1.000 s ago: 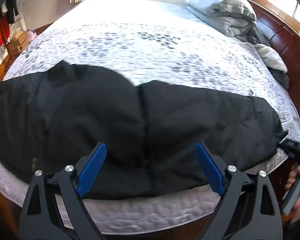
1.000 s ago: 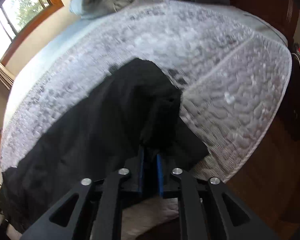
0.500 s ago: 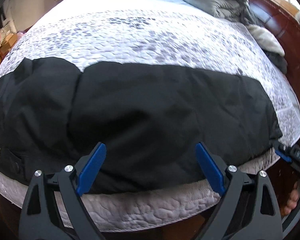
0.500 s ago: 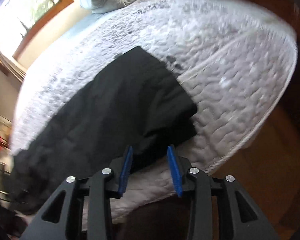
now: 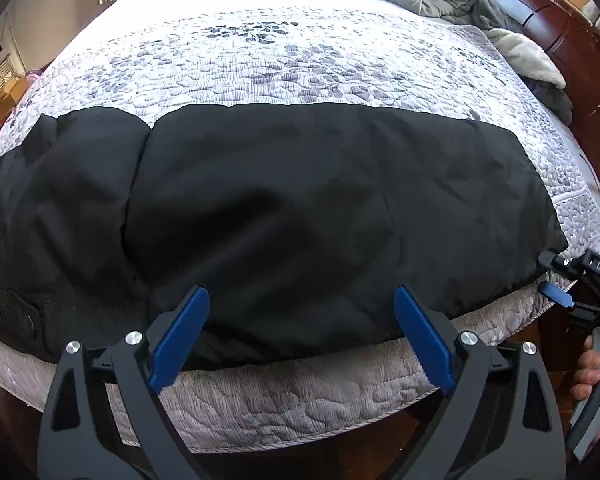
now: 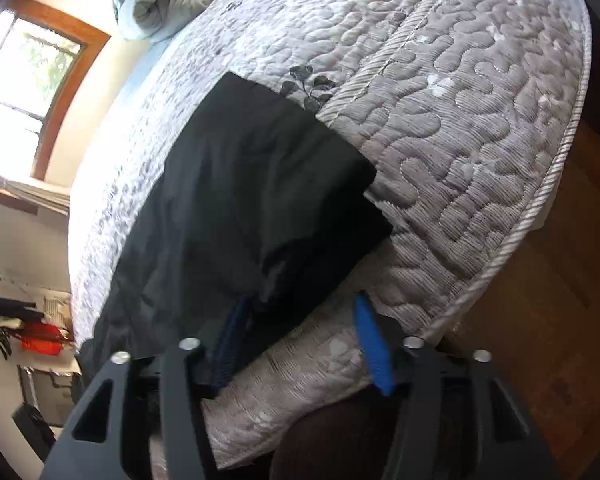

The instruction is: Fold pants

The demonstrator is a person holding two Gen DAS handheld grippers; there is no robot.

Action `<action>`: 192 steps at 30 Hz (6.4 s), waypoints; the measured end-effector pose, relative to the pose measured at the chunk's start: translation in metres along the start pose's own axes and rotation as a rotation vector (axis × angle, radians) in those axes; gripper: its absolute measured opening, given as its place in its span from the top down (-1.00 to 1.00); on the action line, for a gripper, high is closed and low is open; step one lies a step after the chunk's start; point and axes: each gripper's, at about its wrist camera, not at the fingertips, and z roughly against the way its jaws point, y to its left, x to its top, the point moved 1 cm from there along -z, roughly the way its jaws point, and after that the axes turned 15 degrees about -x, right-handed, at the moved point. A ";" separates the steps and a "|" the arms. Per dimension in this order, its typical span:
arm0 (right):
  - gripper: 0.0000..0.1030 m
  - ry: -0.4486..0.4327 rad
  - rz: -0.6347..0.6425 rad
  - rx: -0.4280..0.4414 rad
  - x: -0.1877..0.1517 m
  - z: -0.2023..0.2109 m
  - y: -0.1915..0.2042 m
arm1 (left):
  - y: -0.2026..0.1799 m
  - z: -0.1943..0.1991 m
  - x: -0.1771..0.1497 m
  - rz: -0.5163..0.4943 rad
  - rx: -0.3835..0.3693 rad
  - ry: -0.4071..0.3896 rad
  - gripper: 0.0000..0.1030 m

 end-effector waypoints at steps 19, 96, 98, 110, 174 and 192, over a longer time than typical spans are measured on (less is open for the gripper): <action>0.82 -0.288 0.366 -0.246 0.030 0.031 0.070 | -0.011 -0.036 0.023 0.071 0.081 -0.031 -0.82; 0.63 -0.210 1.256 0.074 -0.272 0.003 0.312 | 0.259 0.116 -0.031 0.412 0.211 -0.133 -0.85; 0.81 -0.211 1.242 0.066 -0.268 0.005 0.311 | 0.260 0.117 -0.031 0.404 0.209 -0.135 -0.85; 0.71 -0.073 1.270 0.144 -0.285 -0.003 0.315 | 0.262 0.120 -0.037 0.404 0.198 -0.140 -0.86; 0.14 -0.035 1.102 0.099 -0.256 -0.012 0.322 | 0.401 0.169 -0.088 0.934 0.151 -0.401 -0.86; -0.07 -0.080 1.190 -0.012 -0.276 -0.016 0.337 | 0.412 0.156 -0.045 1.135 0.009 -0.484 -0.23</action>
